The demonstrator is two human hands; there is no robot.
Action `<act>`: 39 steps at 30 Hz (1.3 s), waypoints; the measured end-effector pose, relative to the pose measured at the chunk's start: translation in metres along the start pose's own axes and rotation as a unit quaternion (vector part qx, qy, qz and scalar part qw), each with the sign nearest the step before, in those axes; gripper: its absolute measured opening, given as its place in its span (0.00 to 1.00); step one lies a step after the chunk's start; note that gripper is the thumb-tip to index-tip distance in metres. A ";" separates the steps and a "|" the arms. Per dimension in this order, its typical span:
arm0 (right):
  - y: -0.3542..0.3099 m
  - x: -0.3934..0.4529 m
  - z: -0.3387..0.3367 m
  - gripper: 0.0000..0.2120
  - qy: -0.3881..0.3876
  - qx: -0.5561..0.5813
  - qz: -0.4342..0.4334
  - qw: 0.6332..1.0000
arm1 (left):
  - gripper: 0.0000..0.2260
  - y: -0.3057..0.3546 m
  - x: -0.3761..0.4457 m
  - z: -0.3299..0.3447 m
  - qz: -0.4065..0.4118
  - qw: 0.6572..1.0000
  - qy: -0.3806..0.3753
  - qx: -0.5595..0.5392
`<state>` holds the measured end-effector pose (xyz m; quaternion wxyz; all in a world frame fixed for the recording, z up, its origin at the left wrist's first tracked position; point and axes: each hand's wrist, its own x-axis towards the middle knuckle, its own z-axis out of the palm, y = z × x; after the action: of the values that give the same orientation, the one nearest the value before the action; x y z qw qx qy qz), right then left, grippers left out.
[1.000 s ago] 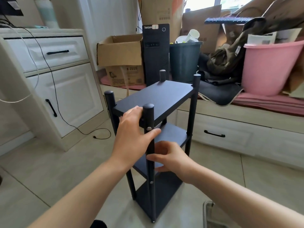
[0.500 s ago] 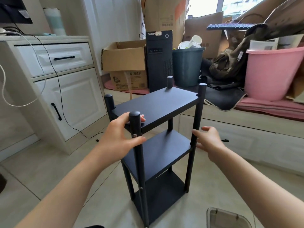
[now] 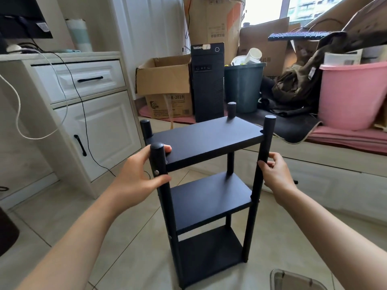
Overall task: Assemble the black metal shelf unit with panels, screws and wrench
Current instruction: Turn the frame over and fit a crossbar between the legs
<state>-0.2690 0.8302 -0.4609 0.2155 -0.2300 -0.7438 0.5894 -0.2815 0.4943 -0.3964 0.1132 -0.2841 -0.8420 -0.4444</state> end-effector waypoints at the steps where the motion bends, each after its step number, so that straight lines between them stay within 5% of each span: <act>1: 0.000 -0.002 0.001 0.08 -0.001 0.003 0.001 1.000 | 0.27 -0.003 0.001 0.000 -0.006 1.000 0.028 0.009; 5: 0.001 -0.010 0.000 0.07 -0.011 0.000 0.001 1.000 | 0.32 -0.011 0.005 0.004 -0.036 0.991 0.118 0.052; 17: -0.009 -0.064 -0.020 0.10 -0.126 -0.102 -0.053 0.985 | 0.38 -0.031 0.021 0.006 -0.092 0.965 0.223 0.097; 24: -0.005 -0.087 -0.024 0.04 -0.175 -0.122 -0.113 0.970 | 0.40 0.002 0.018 0.036 0.097 0.912 0.204 0.341; 31: -0.011 -0.101 -0.030 0.05 -0.200 -0.114 -0.143 0.963 | 0.30 0.052 0.012 0.103 0.241 0.907 0.102 0.329; 39: -0.007 -0.123 -0.027 0.06 -0.256 -0.128 -0.158 0.945 | 0.19 0.077 0.022 0.131 0.272 0.898 0.137 0.317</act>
<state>-0.1554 0.7765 -0.4548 0.0774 0.0236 -0.8698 0.4867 -0.2470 0.6432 -0.4101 0.4283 -0.3872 -0.8043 -0.1407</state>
